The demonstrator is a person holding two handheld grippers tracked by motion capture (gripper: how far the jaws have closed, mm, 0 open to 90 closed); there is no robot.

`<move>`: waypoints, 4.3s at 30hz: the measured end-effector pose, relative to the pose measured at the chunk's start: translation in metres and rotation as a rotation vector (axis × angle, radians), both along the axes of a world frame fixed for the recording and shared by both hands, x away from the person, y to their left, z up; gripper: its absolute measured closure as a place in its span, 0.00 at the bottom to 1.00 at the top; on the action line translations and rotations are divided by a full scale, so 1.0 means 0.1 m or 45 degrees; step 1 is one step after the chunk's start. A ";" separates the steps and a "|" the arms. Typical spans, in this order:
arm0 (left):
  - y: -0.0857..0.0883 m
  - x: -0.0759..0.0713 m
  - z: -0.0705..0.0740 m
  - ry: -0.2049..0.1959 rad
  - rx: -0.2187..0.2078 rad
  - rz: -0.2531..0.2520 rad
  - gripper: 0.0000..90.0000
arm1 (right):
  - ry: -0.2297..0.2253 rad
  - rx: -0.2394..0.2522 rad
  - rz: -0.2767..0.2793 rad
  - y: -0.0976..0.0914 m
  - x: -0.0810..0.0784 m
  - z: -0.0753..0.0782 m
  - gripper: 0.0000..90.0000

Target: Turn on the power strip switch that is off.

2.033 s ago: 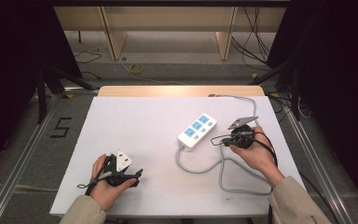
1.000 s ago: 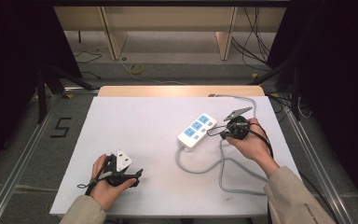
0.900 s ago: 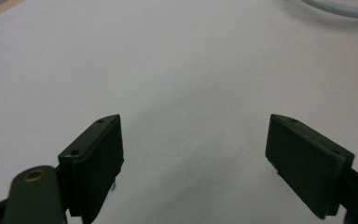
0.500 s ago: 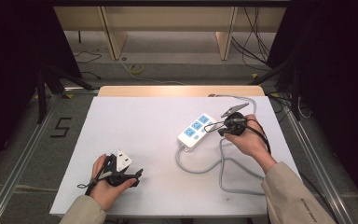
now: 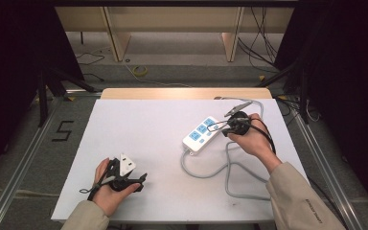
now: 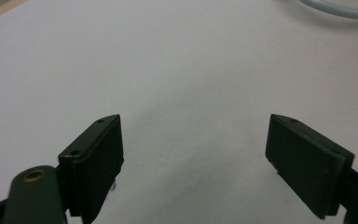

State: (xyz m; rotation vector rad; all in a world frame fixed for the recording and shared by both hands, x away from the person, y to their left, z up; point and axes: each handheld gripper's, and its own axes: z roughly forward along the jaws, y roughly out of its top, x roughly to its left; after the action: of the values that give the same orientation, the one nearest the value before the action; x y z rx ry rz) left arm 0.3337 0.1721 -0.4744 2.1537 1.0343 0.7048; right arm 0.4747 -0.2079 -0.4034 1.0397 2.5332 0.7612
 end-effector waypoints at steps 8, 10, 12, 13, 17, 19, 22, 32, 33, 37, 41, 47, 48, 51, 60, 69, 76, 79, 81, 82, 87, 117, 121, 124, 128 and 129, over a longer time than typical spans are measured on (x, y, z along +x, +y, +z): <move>0.00 0.00 0.00 -0.002 -0.005 0.002 0.21 | 0.011 0.004 -0.005 0.01 0.05 0.00 1.00; 0.00 0.00 0.00 -0.001 -0.006 0.003 0.21 | 0.015 0.002 -0.012 0.02 0.06 0.00 1.00; 0.00 0.00 0.00 -0.002 -0.007 0.003 0.21 | 0.012 -0.002 -0.009 0.03 0.08 0.01 1.00; 0.00 0.00 0.00 -0.002 -0.006 0.003 0.21 | 0.012 -0.002 -0.008 0.03 0.08 0.01 1.00; 0.00 0.00 0.00 -0.001 -0.005 0.002 0.21 | 0.015 -0.004 -0.010 0.04 0.12 0.01 1.00; 0.00 0.00 0.00 -0.001 -0.006 0.002 0.21 | 0.022 -0.007 -0.017 0.05 0.13 0.01 1.00; 0.00 0.00 0.00 -0.003 -0.007 0.002 0.21 | 0.024 -0.009 -0.021 0.05 0.15 0.00 1.00; 0.00 0.00 0.00 -0.005 -0.005 -0.001 0.21 | 0.038 -0.019 -0.037 0.05 0.23 -0.01 1.00; 0.00 0.00 0.00 -0.004 -0.004 -0.001 0.21 | 0.040 -0.020 -0.040 0.05 0.23 -0.01 1.00; 0.00 0.00 0.00 -0.004 -0.004 -0.002 0.21 | 0.042 -0.021 -0.044 0.05 0.27 -0.01 1.00; 0.00 0.00 0.00 -0.003 -0.003 -0.002 0.21 | 0.044 -0.026 -0.048 0.06 0.30 -0.01 1.00; -0.01 0.00 0.00 -0.004 -0.004 -0.002 0.21 | 0.054 -0.027 -0.058 0.06 0.35 -0.03 1.00; 0.00 0.00 0.00 -0.002 -0.002 -0.002 0.21 | 0.056 -0.027 -0.057 0.06 0.36 -0.04 1.00; -0.01 0.00 0.00 -0.003 -0.003 -0.001 0.21 | 0.061 -0.029 -0.065 0.06 0.38 -0.05 1.00; 0.00 0.00 0.00 -0.004 -0.004 -0.001 0.21 | 0.064 -0.022 -0.077 0.08 0.45 -0.07 1.00; 0.00 0.00 0.00 -0.002 -0.001 -0.002 0.21 | 0.073 -0.028 -0.081 0.12 0.52 -0.10 1.00; 0.00 0.00 0.00 -0.003 -0.002 -0.002 0.21 | 0.083 -0.035 -0.099 0.11 0.57 -0.14 1.00; 0.00 0.00 0.00 -0.002 -0.001 -0.002 0.21 | 0.084 -0.037 -0.100 0.11 0.59 -0.15 1.00; 0.00 0.00 0.00 -0.003 -0.003 -0.002 0.21 | 0.088 -0.041 -0.107 0.11 0.60 -0.15 1.00; 0.00 0.00 0.00 -0.003 -0.003 -0.002 0.21 | 0.090 -0.039 -0.105 0.11 0.60 -0.16 1.00; 0.00 0.00 0.00 -0.002 -0.001 -0.001 0.21 | 0.097 -0.041 -0.105 0.12 0.62 -0.17 1.00; 0.00 0.01 0.00 -0.002 -0.002 -0.003 0.21 | 0.129 -0.044 -0.128 0.20 0.74 -0.26 1.00; 0.00 0.01 0.00 -0.001 0.000 -0.003 0.21 | 0.131 -0.046 -0.127 0.21 0.75 -0.27 1.00; 0.00 0.01 0.00 -0.002 -0.003 -0.002 0.21 | 0.133 -0.053 -0.126 0.22 0.75 -0.29 1.00; 0.00 0.01 0.00 -0.002 -0.002 -0.002 0.21 | 0.131 -0.055 -0.125 0.23 0.76 -0.30 1.00; 0.00 0.01 0.00 -0.002 -0.003 -0.002 0.21 | 0.130 -0.053 -0.128 0.24 0.76 -0.30 1.00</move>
State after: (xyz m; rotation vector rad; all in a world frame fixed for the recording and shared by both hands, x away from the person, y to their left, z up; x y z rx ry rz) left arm 0.3343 0.1722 -0.4741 2.1512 1.0321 0.7044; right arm 0.5506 -0.1842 -0.4333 1.2103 2.5469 0.6409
